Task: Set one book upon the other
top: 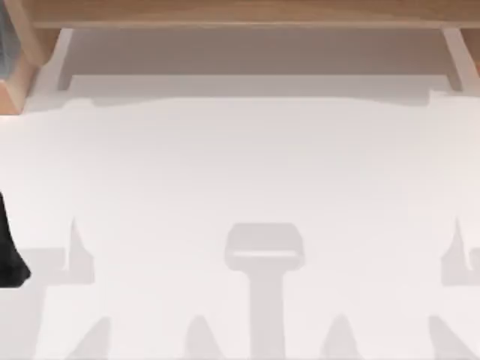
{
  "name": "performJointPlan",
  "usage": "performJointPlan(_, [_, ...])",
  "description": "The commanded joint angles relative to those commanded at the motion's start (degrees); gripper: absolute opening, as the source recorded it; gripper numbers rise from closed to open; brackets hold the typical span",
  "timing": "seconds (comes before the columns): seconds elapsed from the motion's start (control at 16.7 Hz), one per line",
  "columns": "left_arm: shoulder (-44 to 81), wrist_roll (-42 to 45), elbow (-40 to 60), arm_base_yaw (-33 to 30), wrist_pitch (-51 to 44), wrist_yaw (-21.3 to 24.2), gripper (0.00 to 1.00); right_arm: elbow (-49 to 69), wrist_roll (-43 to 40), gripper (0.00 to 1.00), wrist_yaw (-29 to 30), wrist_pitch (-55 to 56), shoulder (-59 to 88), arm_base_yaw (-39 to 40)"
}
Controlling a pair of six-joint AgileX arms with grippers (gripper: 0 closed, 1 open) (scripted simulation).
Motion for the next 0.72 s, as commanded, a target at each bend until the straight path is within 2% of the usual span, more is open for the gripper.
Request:
performJointPlan(0.36, [5.9,0.01,4.87,1.14,2.23,1.28,1.0,0.0,0.0,1.0,0.0,0.0,0.0,0.0])
performJointPlan(0.72, [32.18,0.04,22.81,5.32,10.47,5.99,1.0,0.0,0.0,1.0,0.0,0.0,0.0,0.0])
